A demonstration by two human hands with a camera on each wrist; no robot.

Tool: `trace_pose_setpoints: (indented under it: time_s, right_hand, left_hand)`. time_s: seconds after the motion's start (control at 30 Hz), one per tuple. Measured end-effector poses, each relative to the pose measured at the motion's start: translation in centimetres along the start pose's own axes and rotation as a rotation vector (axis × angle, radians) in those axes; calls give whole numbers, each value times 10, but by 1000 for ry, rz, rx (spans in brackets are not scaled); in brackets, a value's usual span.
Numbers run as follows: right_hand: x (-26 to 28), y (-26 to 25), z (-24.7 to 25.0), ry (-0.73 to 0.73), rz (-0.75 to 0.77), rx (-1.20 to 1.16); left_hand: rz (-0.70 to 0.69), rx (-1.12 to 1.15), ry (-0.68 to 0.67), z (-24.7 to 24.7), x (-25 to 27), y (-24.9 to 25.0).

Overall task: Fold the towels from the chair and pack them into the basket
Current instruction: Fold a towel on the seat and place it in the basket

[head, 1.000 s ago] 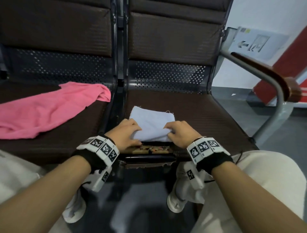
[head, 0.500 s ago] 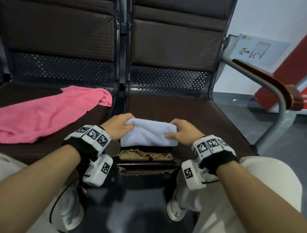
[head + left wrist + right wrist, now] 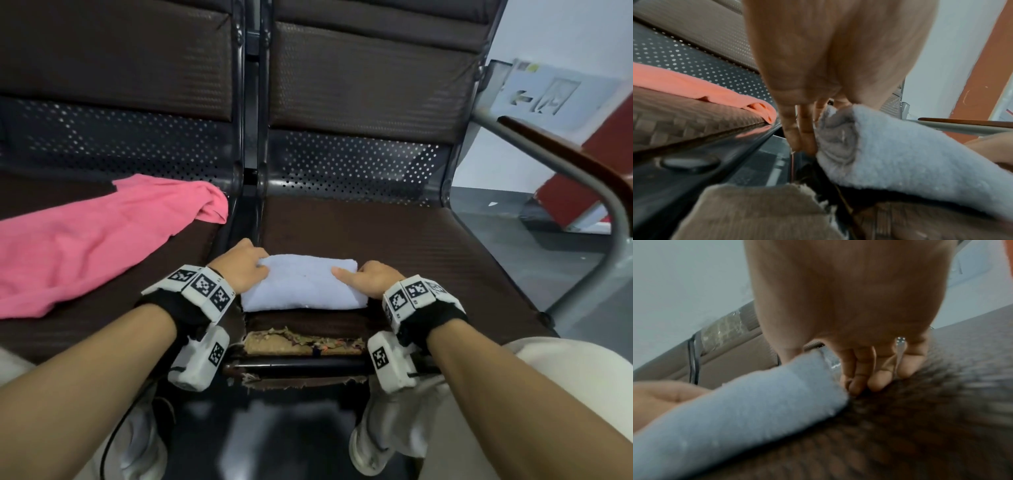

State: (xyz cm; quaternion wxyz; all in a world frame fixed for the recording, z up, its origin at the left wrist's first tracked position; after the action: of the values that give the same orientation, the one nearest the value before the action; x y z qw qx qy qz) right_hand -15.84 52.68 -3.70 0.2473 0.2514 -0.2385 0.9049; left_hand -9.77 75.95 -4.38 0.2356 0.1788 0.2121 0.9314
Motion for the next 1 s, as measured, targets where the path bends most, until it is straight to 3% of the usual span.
trace_pose_setpoints:
  time_s: [0.07, 0.13, 0.3, 0.47, 0.63, 0.73, 0.87, 1.0]
  right_hand:
    - [2, -8, 1, -73, 28, -78]
    - [9, -19, 6, -53, 111, -188]
    - [75, -56, 35, 126, 555, -290]
    - [169, -69, 78, 300, 848, -216]
    - [227, -48, 121, 472, 865, -307]
    - [245, -23, 142, 550, 840, -385]
    - [253, 38, 160, 692, 758, -558]
    - [239, 113, 163, 818, 594, -916]
  left_hand:
    - [-5, -56, -3, 3, 3, 4]
    - [-24, -66, 40, 9, 12, 11]
    - [-293, 215, 197, 38, 47, 46]
    - [-472, 426, 200, 80, 84, 94]
    - [-459, 444, 167, 92, 122, 128]
    - [-441, 340, 159, 92, 134, 148]
    - [-451, 156, 197, 95, 134, 200]
    - [-528, -49, 244, 81, 123, 273]
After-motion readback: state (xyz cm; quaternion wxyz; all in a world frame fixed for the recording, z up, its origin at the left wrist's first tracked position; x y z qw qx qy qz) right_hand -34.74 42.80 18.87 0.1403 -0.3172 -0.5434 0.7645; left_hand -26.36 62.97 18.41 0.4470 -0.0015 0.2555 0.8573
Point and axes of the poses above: each hand's wrist, its own x-axis away from the middle knuckle, its own z-axis out of the back of the hand, y = z × x, the point moved 2 cm from there along -x, towards the middle knuckle, and after that the axes turned 5 degrees about -z, right-handed, at the moved point
